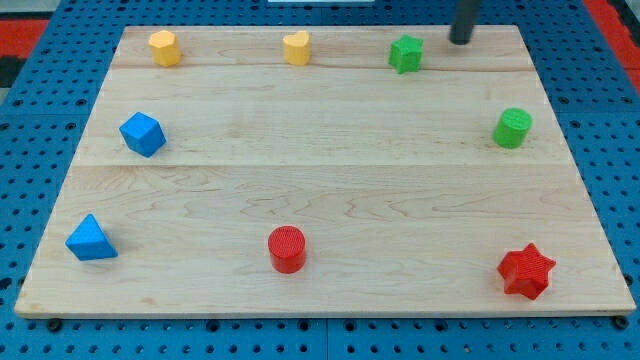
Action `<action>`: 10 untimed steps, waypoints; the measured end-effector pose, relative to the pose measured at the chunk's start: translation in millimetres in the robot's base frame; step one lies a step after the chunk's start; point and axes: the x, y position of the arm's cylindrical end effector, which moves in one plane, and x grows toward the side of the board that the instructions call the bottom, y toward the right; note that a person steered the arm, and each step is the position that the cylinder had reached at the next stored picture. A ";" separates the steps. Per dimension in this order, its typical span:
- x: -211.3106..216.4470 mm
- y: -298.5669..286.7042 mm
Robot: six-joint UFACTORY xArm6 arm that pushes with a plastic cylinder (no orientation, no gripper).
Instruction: Move green star towards heart
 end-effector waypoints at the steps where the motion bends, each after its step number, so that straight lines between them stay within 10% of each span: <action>1: 10.9 -20.5; 10: -37.3 -126.0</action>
